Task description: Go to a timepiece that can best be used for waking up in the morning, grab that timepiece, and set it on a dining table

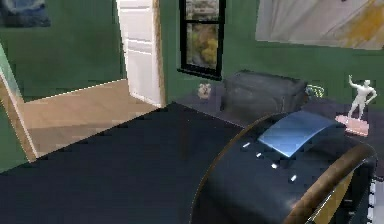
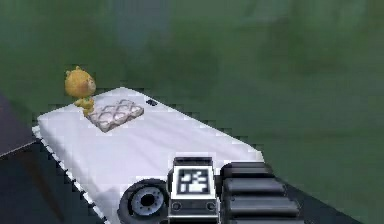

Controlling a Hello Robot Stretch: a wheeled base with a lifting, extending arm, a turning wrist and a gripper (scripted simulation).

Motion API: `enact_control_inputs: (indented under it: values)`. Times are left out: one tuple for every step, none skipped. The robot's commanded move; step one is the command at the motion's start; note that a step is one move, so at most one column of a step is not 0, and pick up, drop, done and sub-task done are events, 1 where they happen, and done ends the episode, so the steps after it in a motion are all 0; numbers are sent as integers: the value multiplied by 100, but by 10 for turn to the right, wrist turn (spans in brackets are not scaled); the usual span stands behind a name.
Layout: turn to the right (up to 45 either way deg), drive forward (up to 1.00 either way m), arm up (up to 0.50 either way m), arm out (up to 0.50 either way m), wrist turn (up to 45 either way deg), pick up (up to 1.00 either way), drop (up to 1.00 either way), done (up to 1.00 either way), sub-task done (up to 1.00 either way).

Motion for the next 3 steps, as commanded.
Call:
enact_control_inputs:
  values:
    - [0,75,0,0,0,0,0,0,0]
    - [-60,0,0,0,0,0,0,0,0]
    - [30,0,0,0,0,0,0,0,0]
